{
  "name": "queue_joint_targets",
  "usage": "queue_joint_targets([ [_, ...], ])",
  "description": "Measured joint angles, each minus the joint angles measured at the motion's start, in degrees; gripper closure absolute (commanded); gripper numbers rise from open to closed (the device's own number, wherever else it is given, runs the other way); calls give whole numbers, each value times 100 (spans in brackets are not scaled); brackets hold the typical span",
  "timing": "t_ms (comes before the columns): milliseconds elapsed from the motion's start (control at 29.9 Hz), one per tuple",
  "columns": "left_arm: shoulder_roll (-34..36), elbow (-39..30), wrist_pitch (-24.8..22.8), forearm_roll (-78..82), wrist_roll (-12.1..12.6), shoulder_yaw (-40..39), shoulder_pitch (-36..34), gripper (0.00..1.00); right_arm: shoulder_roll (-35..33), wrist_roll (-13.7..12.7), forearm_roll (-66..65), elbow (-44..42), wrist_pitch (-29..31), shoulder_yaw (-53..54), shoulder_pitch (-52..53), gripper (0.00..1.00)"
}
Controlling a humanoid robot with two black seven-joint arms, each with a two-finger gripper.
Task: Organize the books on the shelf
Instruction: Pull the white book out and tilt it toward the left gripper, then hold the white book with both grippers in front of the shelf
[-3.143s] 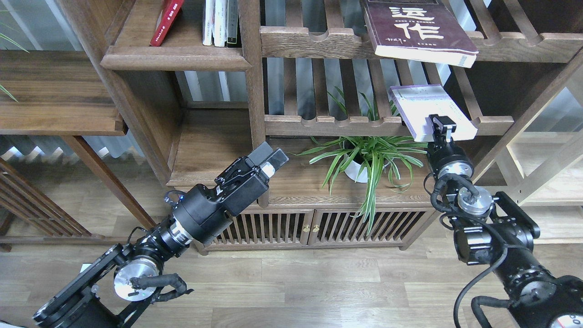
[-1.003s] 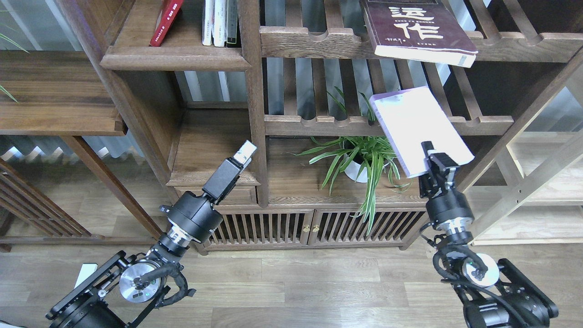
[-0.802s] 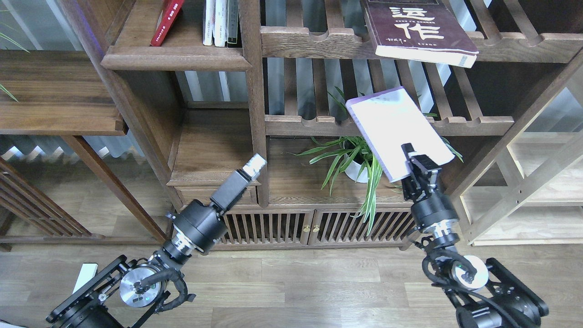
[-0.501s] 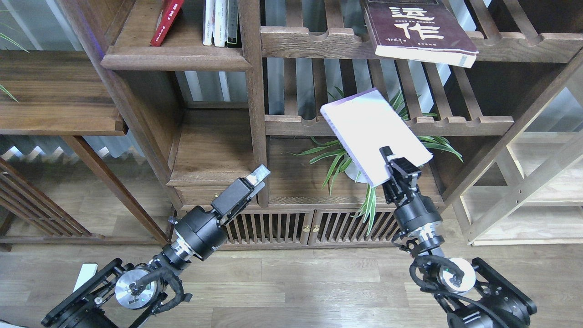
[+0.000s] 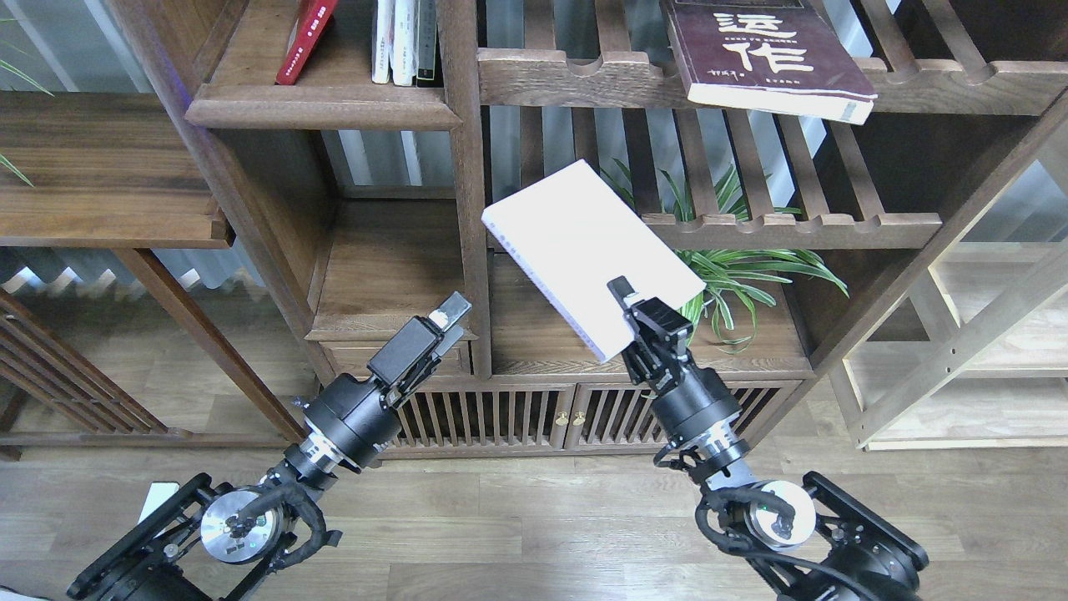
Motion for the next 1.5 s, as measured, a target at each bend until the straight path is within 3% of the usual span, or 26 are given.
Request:
queue_joint_targets([
  [435,-27,-9,0,-4,-30,-18,86,2,367,11,-322,160,0,-495,8,95],
  [669,-50,-11,0,12,-255,-18,86,2,728,0,-547,203,0,-737,176,95],
  [1504,-141,-72,45,154,-313,-12,24,2,770,10,-595,123,0,-862,161,93],
])
